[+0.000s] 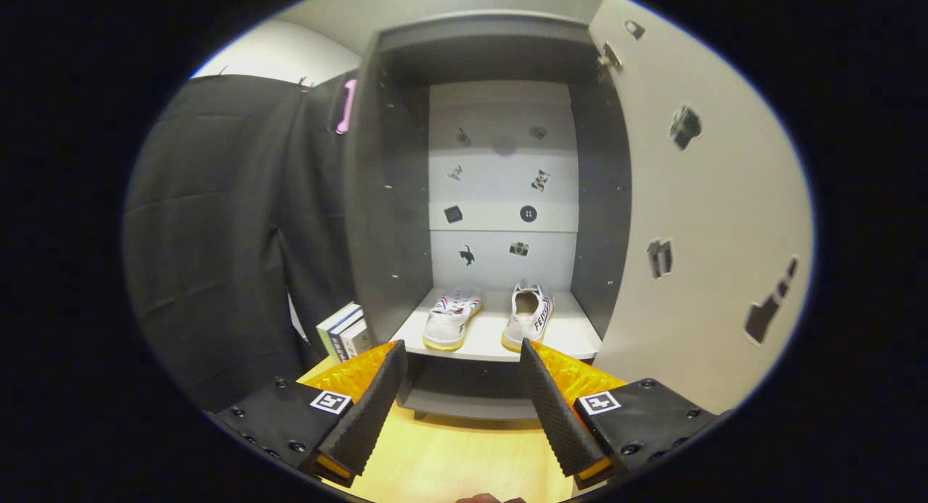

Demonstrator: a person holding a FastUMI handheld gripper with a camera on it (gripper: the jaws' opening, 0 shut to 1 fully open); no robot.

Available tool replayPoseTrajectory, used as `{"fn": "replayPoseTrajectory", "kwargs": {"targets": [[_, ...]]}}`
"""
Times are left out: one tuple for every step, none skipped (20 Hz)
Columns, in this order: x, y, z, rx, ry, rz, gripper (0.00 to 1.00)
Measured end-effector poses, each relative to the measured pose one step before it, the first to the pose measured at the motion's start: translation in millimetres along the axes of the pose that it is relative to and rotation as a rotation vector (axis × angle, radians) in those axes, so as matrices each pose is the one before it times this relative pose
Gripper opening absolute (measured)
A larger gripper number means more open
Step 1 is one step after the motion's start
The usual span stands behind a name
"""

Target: Open the shoe cabinet door, grab the shoes and put them into the shoe cabinet, then close the shoe cabinet door.

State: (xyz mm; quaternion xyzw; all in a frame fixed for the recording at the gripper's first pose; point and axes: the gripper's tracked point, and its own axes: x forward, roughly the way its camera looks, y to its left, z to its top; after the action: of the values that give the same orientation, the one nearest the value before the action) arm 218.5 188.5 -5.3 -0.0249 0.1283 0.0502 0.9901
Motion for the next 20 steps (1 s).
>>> {"fn": "replayPoseTrajectory", "kwargs": {"targets": [[-21.46,9.17,-1.29,-0.01121,-0.00963,0.02894,0.98],[-21.31,8.86,-4.88,-0.00125,0.00171,0.02903,0.98],[-22.57,9.34,-3.36,0.00395,0.00185,0.03495,0.98],[-20.77,6.12,-2.61,0.01426,0.00156,0.02038,0.98],[-19.76,5.49,-2.33,0.00706,-0.00099,0.02384,0.98],[-17.91,-2.63,2.43,0.01098,-0.02265,-0.00135,0.98],[-15.21,-5.75,2.84,0.01077,-0.02010,-0.01210,0.98],[-16.87,-9.81,-3.39,0.01158,-0.00099,-0.02527,0.98],[-15.15,-12.80,-4.34,0.01809,0.01342,-0.02944,0.98],[-13.61,-12.13,-3.25,0.02229,0.01459,-0.02430,0.98],[-15.31,-15.52,-1.73,0.01736,0.00751,-0.02637,0.98],[-14.49,-19.46,0.92,0.01573,-0.00088,-0.03804,0.98],[-12.31,-18.80,0.93,0.01057,0.00111,-0.03610,0.98],[-4.90,-19.66,1.36,0.00559,-0.00388,-0.03938,0.98],[-6.55,-16.88,1.82,0.00446,0.00143,-0.03008,0.98],[-8.20,-16.00,-1.51,0.01461,0.00954,-0.02998,0.98],[-12.63,-15.58,5.17,0.02914,-0.01788,-0.02688,0.98],[-9.46,-12.88,8.28,0.02750,-0.02358,-0.01603,0.98],[-3.50,-15.53,5.79,0.01650,-0.01274,-0.01940,0.98],[0.99,-20.30,2.72,0.00468,-0.00881,-0.03057,0.98]]}}
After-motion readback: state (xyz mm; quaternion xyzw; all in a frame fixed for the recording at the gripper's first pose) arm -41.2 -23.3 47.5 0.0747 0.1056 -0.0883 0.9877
